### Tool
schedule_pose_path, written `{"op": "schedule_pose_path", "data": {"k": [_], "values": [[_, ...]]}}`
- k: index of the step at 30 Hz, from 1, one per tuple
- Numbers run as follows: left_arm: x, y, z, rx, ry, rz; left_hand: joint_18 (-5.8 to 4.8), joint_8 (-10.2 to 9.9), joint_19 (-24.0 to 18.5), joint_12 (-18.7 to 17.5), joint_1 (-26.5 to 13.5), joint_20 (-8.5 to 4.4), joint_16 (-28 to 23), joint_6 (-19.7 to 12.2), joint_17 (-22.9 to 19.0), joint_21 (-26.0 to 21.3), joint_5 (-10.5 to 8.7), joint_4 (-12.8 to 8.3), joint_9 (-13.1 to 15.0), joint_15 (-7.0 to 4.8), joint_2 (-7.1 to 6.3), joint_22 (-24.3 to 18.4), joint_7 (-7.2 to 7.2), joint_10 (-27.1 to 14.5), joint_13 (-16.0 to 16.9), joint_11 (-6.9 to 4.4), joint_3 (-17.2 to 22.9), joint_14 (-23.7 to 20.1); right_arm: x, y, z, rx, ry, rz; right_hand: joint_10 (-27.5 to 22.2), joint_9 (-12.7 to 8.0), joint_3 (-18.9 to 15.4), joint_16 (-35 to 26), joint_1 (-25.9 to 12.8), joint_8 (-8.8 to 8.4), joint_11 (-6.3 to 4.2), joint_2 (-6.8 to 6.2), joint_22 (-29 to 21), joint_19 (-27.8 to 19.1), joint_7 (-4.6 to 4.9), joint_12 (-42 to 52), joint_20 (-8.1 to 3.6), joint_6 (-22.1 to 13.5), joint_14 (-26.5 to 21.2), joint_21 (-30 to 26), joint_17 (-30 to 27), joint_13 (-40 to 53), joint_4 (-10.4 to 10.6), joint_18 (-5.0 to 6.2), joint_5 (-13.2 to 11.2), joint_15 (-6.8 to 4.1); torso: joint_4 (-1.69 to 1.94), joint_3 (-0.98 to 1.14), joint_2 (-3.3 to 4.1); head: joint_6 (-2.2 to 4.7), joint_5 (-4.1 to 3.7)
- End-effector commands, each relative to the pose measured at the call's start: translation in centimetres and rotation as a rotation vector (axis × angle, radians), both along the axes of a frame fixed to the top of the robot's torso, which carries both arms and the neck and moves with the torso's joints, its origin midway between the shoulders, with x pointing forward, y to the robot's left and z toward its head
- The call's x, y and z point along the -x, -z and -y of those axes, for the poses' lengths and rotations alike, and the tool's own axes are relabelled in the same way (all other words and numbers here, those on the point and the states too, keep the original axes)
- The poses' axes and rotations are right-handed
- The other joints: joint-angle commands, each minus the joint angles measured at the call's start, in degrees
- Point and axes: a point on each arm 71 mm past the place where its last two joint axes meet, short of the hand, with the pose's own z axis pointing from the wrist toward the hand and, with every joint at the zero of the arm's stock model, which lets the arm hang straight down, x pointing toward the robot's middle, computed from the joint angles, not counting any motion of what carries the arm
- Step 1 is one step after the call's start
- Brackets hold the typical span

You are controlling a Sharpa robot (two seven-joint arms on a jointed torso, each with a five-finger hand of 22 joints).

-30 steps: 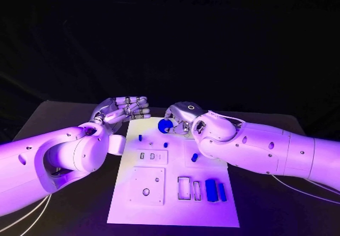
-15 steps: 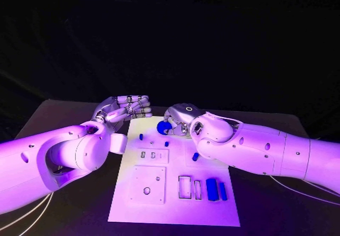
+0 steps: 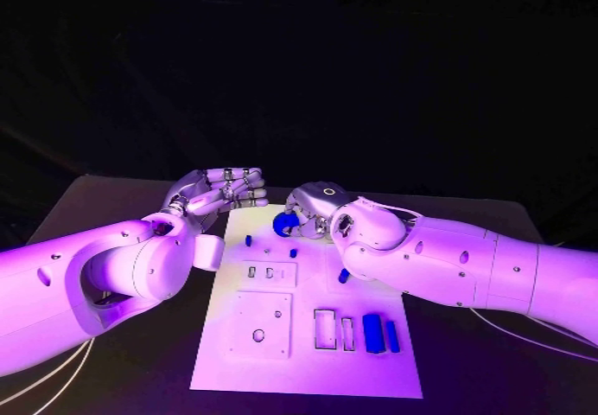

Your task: Assemble the parts on the task board

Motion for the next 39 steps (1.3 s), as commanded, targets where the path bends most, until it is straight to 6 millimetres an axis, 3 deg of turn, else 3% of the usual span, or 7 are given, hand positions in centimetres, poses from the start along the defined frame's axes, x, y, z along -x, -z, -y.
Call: {"op": "schedule_pose_path", "data": {"k": [1,14,21,27,34,39], "values": [[0.1,-0.2,0.3,0.004,0.019,0.01,0.09,-0.3,-0.3,-0.2,0.6,0.02,-0.3,0.2,0.1,0.2,-0.36,-0.3,-0.1,0.33,0.01,0.1,0.07,0.0,0.0,0.22,0.1,0.2,0.1,0.6,0.0,0.036,-0.004,-0.02,5.5,-0.2,-0.3,0.2,-0.5,-0.56,0.52,-0.28,3.8,0.0,0.25,-0.2,0.53,-0.5,6.1,-0.3,15.1,14.6,0.1,-0.22,-0.6,0.37,-0.02,-0.01,0.0,-0.02,0.09],[0.1,-0.1,0.2,0.003,0.018,0.008,0.09,-0.4,-0.4,-0.3,0.6,0.03,-0.4,0.2,0.1,0.2,-0.38,-0.3,-0.1,0.34,0.01,0.1,0.07,0.0,0.0,0.23,0.1,0.2,0.2,0.7,0.1,0.031,-0.003,-0.021,5.5,-0.1,-0.3,0.2,-0.7,-0.48,0.51,-0.19,3.8,0.0,0.16,-0.2,0.65,0.1,6.1,-0.3,15.1,14.6,0.2,-0.22,-0.5,0.44,-0.04,0.03,0.0,-0.08,0.16],[0.0,-0.1,0.2,0.002,0.017,0.008,0.09,-0.4,-0.4,-0.3,0.6,0.03,-0.4,0.2,0.1,0.2,-0.38,-0.3,-0.1,0.34,0.01,0.1,0.07,0.0,0.0,0.23,0.1,0.2,0.2,0.7,0.2,0.027,-0.002,-0.017,4.9,-0.5,-0.7,0.2,-1.3,-2.19,1.0,-0.72,3.6,-0.2,0.76,-0.8,0.92,-1.8,6.1,-0.5,15.1,14.0,0.4,-0.16,-1.3,0.78,-0.07,0.02,0.03,-0.03,0.17],[0.0,-0.1,0.2,0.002,0.017,0.007,0.09,-0.4,-0.4,-0.3,0.6,0.03,-0.4,0.2,0.1,0.2,-0.38,-0.3,-0.1,0.34,0.01,0.1,0.07,0.0,0.0,0.23,0.1,0.2,0.3,0.6,0.8,0.012,0.004,-0.007,5.0,-0.5,-1.0,0.2,-2.0,-2.67,1.18,-0.71,3.8,-0.1,0.91,-0.7,1.14,-1.8,6.1,-0.5,15.1,14.0,0.9,-0.17,-2.2,0.99,-0.01,0.03,-0.01,0.24,0.01],[-0.1,-0.1,-0.1,0.0,0.011,0.005,0.09,-0.4,-0.4,-0.3,0.6,0.04,-0.5,0.2,0.1,0.2,-0.39,-0.4,-0.1,0.36,-0.02,0.1,0.1,-0.1,0.0,0.26,0.1,0.1,1.2,-0.7,4.5,-0.105,0.021,-0.002,4.9,-0.4,-1.1,0.2,-2.7,-2.79,1.14,-0.46,3.2,-0.5,0.83,-0.8,1.22,-1.3,6.1,-1.1,15.1,13.9,1.6,-0.01,-2.2,0.99,-0.35,0.12,-0.15,0.83,-0.16],[-0.2,0.0,-0.4,-0.003,0.004,0.004,0.09,-0.4,-0.4,-0.3,0.6,0.04,-0.5,0.2,0.1,0.2,-0.39,-0.4,-0.1,0.36,-0.02,0.1,0.1,-0.1,0.0,0.26,0.1,0.1,1.9,-2.2,9.9,-0.208,0.057,-0.066,4.8,-0.2,-0.6,0.2,-2.1,-2.83,0.98,-0.12,2.7,-0.9,0.66,-0.9,1.17,-0.5,6.1,-1.6,15.1,13.8,1.4,0.14,-1.2,0.86,-1.19,0.39,-0.58,1.11,0.1]]}}
